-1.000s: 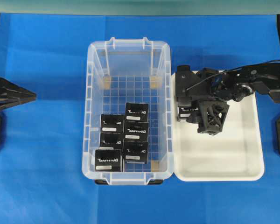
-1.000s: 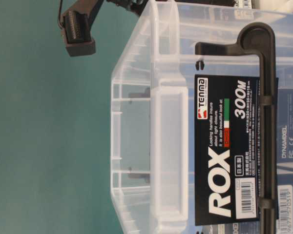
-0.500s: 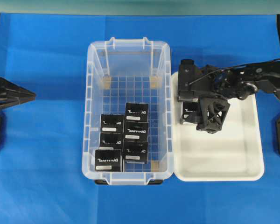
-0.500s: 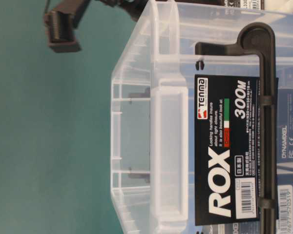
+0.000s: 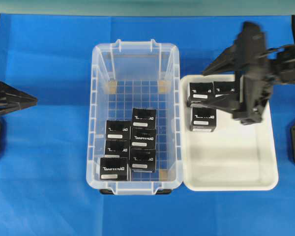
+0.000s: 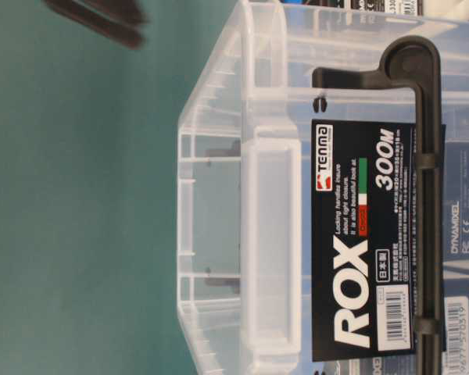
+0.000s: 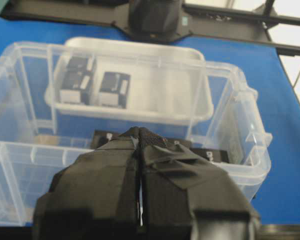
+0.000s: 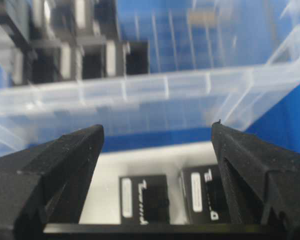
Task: Pick the box from inside the plastic case
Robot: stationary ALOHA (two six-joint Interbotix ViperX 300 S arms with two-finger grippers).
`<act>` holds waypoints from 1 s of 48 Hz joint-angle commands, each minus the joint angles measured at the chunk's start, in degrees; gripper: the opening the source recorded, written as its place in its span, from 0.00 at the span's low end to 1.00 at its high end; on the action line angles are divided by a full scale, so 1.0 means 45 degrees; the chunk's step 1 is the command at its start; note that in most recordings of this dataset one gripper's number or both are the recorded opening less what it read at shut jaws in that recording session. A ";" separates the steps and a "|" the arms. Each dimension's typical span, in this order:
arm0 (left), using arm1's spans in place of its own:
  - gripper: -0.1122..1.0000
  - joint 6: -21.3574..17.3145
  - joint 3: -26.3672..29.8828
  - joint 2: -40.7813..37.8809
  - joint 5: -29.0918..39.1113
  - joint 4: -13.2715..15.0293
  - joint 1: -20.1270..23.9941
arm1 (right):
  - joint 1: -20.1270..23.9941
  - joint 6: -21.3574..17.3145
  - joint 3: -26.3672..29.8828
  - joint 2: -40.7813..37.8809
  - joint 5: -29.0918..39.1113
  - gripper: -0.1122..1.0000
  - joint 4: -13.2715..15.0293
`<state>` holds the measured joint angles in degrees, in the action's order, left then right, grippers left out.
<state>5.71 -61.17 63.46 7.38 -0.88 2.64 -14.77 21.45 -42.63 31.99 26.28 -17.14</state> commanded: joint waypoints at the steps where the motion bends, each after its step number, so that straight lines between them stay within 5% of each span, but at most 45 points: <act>1: 0.09 -0.0020 0.0352 -0.0098 -0.0059 -0.0020 0.0020 | 0.0117 -0.0156 0.0098 0.0684 -0.0215 0.91 -0.0098; 22: 0.09 -0.0039 0.0352 -0.0098 -0.0078 -0.0020 0.0020 | 0.0762 -0.0527 -0.1660 0.4336 -0.1621 0.91 -0.0098; 48: 0.09 -0.0215 0.0449 -0.0137 -0.0059 -0.0020 0.0020 | 0.1055 -0.0801 -0.2285 0.5156 -0.2148 0.91 -0.0195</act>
<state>4.83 -60.64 63.46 7.38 -0.79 2.64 -10.20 18.37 -53.17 55.20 17.31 -17.58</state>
